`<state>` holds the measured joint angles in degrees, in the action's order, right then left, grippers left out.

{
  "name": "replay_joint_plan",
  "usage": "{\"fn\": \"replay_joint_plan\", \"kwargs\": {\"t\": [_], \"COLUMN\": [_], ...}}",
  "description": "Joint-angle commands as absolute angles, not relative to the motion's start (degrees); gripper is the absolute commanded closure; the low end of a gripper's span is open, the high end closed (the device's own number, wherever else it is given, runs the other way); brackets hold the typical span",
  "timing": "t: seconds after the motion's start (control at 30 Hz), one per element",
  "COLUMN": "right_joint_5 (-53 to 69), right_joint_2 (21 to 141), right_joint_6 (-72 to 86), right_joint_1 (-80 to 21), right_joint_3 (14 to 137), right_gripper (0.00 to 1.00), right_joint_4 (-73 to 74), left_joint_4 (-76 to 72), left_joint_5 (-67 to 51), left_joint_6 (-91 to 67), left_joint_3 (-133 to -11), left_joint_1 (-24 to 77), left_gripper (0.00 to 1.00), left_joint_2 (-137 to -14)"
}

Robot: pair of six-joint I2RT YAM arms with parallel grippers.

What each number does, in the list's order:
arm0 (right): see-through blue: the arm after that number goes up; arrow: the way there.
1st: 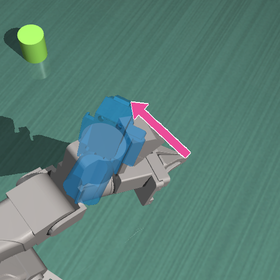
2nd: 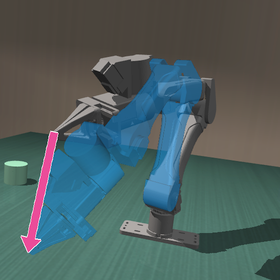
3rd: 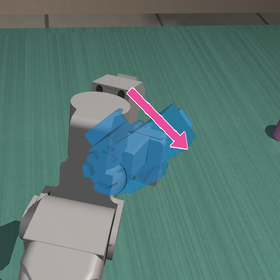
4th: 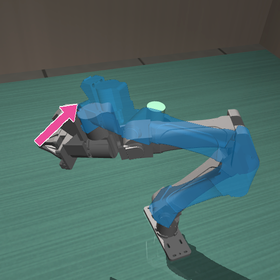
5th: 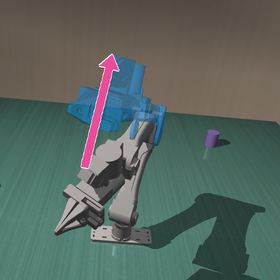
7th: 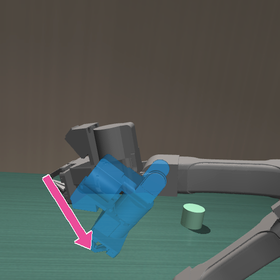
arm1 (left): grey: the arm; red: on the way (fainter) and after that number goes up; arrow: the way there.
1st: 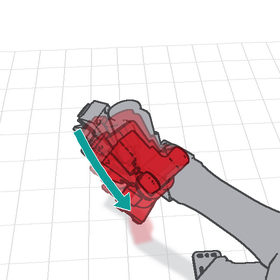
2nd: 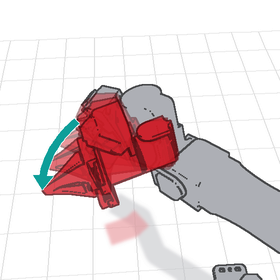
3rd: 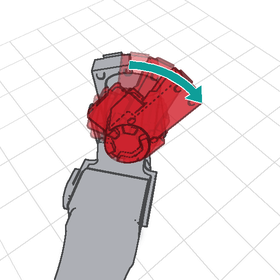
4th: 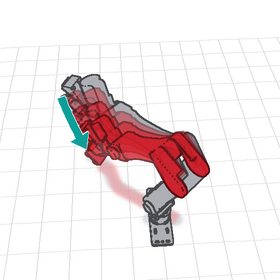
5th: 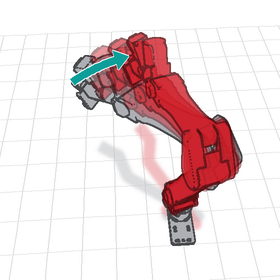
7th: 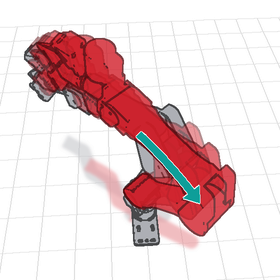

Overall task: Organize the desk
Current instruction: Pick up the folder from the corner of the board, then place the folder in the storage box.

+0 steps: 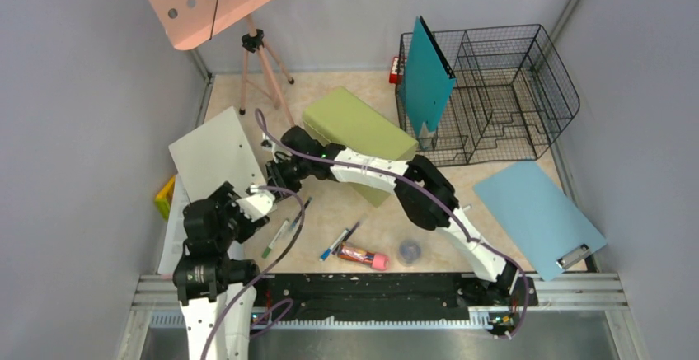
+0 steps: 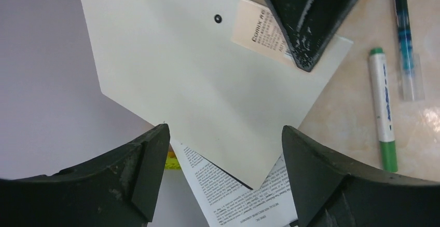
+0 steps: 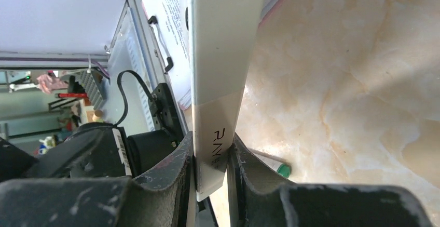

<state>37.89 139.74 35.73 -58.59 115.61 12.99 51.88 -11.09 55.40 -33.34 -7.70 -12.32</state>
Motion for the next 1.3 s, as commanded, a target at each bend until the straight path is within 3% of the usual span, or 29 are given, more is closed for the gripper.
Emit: {"fn": "replay_joint_plan", "kwargs": {"t": [0.0,0.77,1.27], "right_joint_5": [36.31,41.76,43.68], "right_joint_2": [130.05,105.13,84.83], "right_joint_6": [27.57,17.57,10.54], "right_joint_1": [-57.71,-47.42,-39.20], "right_joint_3": [117.90,93.01,84.20], "right_gripper": [1.00,1.00,1.00], "right_joint_4": [12.13,11.31,15.14], "left_joint_4": [48.42,48.26,42.19], "left_joint_5": [-10.93,-18.73,-19.94], "left_joint_6": [43.20,12.49,-2.69], "left_joint_3": [-40.97,-77.13,-81.20], "left_joint_1": [-7.53,-7.56,-7.64], "left_gripper": [0.15,0.13,0.11], "left_joint_2": [-17.61,-43.83,-53.13]}}
